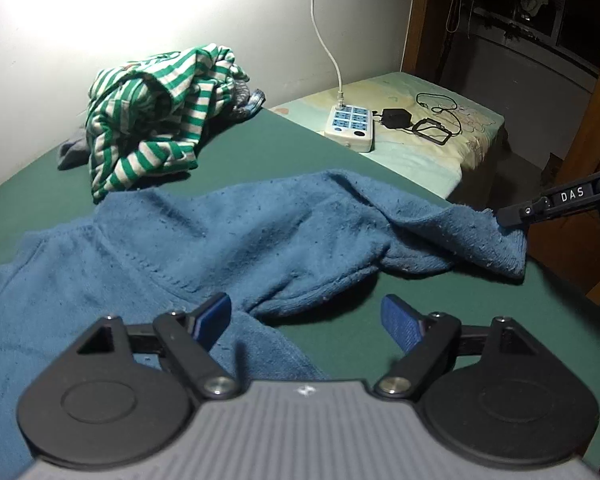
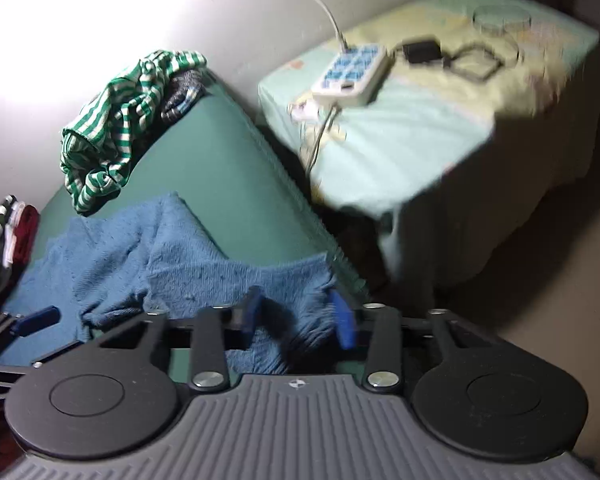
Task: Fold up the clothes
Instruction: 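Grasp the blue sweater sleeve cuff with the right gripper and lift it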
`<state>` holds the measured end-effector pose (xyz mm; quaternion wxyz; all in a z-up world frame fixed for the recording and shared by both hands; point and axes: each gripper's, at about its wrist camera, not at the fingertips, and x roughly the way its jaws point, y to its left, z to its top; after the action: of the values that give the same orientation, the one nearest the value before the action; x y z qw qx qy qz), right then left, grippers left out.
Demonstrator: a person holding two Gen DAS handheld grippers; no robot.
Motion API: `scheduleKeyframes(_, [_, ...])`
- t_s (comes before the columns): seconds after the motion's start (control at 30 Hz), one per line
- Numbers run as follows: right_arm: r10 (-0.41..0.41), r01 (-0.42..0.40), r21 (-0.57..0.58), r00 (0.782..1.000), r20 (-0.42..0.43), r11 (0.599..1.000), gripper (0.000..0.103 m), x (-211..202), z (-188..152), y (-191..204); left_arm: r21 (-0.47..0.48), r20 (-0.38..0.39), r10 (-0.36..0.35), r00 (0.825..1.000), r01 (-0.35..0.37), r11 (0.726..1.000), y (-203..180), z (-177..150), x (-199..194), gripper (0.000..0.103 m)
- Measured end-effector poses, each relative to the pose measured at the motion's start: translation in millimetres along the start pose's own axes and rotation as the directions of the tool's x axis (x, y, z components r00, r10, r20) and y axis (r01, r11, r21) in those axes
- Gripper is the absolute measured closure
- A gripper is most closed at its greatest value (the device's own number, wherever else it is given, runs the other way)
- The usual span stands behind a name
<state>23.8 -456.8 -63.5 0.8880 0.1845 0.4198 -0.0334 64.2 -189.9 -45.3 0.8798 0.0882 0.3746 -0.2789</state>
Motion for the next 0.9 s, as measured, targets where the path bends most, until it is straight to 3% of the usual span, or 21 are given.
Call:
scheduleKeyframes(0.2, [0.073,-0.065,-0.149,0.996,0.049,0.987,0.094,-19,6,29,-0.065,0.016,-0.011,1.0,0.012,0.998,5,-7,-14,0.012])
scheduleKeyframes(0.3, [0.083,-0.074,-0.178,0.995,0.047,0.981,0.089,-23,9,30,-0.075,0.02,-0.006,1.0,0.008,0.997,6,-12,-20,0.009])
scheduleKeyframes(0.4, [0.084,-0.086,-0.158,0.996,-0.016,0.984,0.072,-16,6,24,-0.087,0.021,-0.007,1.0,0.009,0.996,6,-18,-25,0.007])
scheduleKeyframes(0.47, [0.046,-0.047,-0.18,0.999,-0.011,0.983,0.051,-15,-1,25,-0.089,0.02,-0.003,1.0,0.004,0.996,6,-22,-27,0.007])
scheduleKeyframes(0.57, [-0.003,0.007,-0.189,1.0,0.021,0.982,0.033,-17,-9,21,-0.094,0.016,0.0,1.0,0.001,0.996,7,-26,-28,0.007])
scheduleKeyframes(0.63, [-0.012,0.013,-0.167,1.0,0.006,0.986,0.032,-13,-11,15,-0.1,0.008,0.0,1.0,0.001,0.995,8,-27,-27,0.007])
scheduleKeyframes(0.7, [-0.008,0.006,-0.138,1.0,-0.016,0.99,0.036,-5,-13,10,-0.106,-0.001,0.0,1.0,0.0,0.994,9,-27,-24,0.007])
scheduleKeyframes(0.73, [-0.005,0.002,-0.126,1.0,-0.022,0.992,0.057,-2,-14,9,-0.106,-0.003,-0.001,1.0,0.001,0.994,9,-26,-23,0.007])
scheduleKeyframes(0.77, [0.01,-0.013,-0.114,1.0,-0.023,0.993,0.088,-1,-14,9,-0.102,-0.002,-0.003,1.0,0.003,0.995,8,-25,-23,0.007])
scheduleKeyframes(0.8, [0.022,-0.022,-0.112,1.0,-0.005,0.993,0.094,-4,-14,12,-0.098,0.0,-0.005,1.0,0.005,0.995,8,-25,-23,0.007])
scheduleKeyframes(0.9, [0.071,-0.061,-0.164,0.996,0.055,0.985,0.095,-17,-11,32,-0.073,0.015,-0.015,1.0,0.016,0.997,3,-22,-27,0.008])
